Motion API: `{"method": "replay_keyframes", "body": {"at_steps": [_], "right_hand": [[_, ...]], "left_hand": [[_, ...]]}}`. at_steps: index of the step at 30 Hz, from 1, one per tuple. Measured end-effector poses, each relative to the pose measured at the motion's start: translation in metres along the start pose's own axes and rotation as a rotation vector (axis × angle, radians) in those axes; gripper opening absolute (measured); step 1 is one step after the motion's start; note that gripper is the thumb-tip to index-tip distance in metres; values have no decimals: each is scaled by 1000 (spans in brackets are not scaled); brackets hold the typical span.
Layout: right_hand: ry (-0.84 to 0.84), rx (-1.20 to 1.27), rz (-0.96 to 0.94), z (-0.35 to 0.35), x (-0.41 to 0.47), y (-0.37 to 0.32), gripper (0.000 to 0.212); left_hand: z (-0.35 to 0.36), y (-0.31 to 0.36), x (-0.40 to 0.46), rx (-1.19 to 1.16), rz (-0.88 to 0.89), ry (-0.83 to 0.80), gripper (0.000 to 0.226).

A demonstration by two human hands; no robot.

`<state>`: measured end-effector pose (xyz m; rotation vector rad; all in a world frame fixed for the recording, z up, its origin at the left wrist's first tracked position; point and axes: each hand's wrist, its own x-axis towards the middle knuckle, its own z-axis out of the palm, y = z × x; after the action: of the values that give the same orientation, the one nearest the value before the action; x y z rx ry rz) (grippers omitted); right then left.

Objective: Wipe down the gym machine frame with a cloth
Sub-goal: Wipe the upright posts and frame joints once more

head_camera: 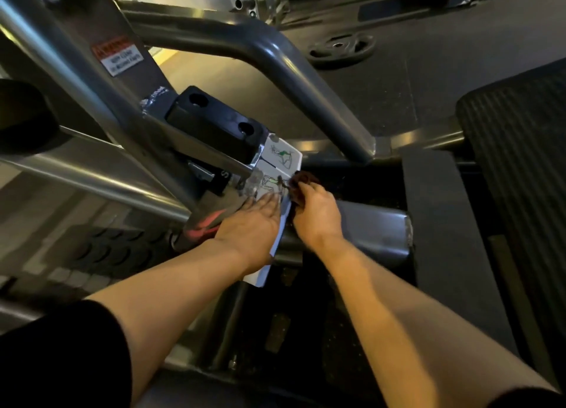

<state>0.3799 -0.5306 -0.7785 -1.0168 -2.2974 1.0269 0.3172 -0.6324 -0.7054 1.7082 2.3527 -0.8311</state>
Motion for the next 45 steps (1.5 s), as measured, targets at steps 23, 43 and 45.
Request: {"method": "replay_keyframes", "body": {"at_steps": [23, 43, 45], "right_hand": [[15, -425, 225, -99, -19, 91, 46], [262, 1050, 355, -99, -37, -18, 45], [224, 1248, 312, -106, -30, -46, 42]], "left_hand": [[-17, 99, 35, -100, 102, -37, 92], [-53, 73, -41, -518, 17, 634, 61], [-66, 50, -63, -493, 8, 863, 52]]}}
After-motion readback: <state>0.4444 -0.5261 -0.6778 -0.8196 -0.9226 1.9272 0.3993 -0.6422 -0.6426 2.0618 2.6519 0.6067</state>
